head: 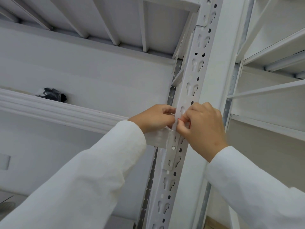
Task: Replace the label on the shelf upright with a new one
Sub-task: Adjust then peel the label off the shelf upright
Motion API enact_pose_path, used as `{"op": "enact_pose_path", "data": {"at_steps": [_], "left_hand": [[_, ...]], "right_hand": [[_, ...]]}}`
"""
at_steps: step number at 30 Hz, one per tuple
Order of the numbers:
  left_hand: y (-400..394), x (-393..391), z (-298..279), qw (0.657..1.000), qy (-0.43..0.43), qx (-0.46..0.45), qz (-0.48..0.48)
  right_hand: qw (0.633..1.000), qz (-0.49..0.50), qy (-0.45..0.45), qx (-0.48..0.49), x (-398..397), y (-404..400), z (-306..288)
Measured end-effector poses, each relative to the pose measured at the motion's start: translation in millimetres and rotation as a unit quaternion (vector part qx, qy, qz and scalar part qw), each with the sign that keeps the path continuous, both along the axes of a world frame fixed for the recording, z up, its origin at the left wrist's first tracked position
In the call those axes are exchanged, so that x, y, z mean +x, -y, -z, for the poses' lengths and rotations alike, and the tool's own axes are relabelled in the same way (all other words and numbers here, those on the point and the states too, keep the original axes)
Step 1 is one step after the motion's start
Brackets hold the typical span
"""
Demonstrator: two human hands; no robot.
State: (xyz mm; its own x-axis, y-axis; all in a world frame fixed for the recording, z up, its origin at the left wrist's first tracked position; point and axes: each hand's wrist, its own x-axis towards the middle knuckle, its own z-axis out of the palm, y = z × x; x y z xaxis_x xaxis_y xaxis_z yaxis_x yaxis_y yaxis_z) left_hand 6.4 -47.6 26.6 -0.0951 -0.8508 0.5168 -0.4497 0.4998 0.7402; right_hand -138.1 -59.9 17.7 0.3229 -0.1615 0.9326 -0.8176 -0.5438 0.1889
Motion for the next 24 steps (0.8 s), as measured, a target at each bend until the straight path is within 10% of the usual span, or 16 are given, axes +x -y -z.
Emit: {"op": "enact_pose_path", "data": {"at_steps": [24], "left_hand": [[1.6,0.0,-0.5,1.0,0.005,0.004,-0.007]], "right_hand": [[0.997,-0.002,0.021,0.079,-2.1,-3.7,3.1]]}}
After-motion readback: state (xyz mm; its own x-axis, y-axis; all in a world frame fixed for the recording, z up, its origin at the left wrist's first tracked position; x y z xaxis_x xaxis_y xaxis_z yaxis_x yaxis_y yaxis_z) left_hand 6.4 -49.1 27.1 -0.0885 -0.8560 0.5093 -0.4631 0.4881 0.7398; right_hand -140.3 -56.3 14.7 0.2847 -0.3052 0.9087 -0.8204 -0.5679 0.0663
